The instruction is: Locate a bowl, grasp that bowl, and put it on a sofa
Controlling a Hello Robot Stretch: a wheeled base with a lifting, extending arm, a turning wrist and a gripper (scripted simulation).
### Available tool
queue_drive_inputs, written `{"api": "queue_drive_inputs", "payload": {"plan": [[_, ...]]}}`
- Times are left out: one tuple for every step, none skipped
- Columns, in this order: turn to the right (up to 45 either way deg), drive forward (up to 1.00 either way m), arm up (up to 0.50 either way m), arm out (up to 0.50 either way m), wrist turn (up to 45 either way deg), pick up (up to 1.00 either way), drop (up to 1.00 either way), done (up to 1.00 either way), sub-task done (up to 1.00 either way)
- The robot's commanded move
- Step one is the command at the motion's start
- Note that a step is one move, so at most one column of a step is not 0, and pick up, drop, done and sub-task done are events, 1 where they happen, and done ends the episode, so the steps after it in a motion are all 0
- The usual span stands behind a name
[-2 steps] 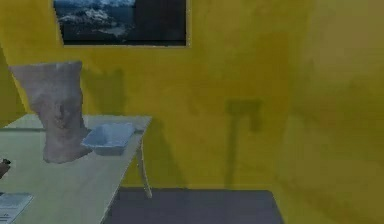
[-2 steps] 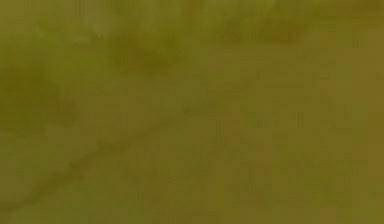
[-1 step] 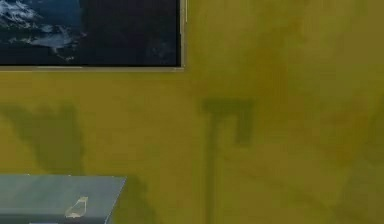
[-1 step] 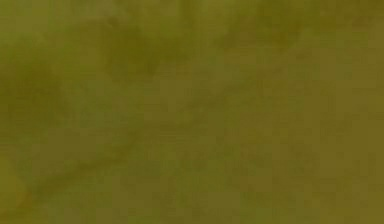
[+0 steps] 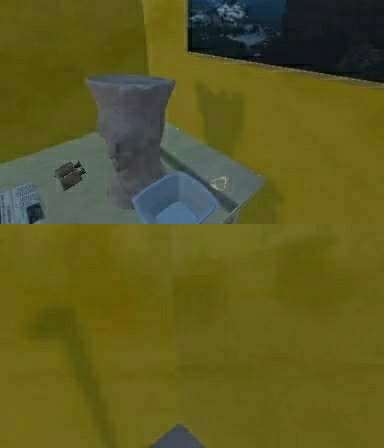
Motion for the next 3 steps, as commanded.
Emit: {"api": "queue_drive_inputs", "payload": {"plan": [[-45.0,0.0,0.0,0.0,0.0,0.0,0.0,0.0,0.0],[-42.0,0.0,0.0,0.0,0.0,0.0,0.0,0.0,0.0],[0.0,0.0,0.5,0.0,0.0,0.0,0.0,0.0,0.0]]}}
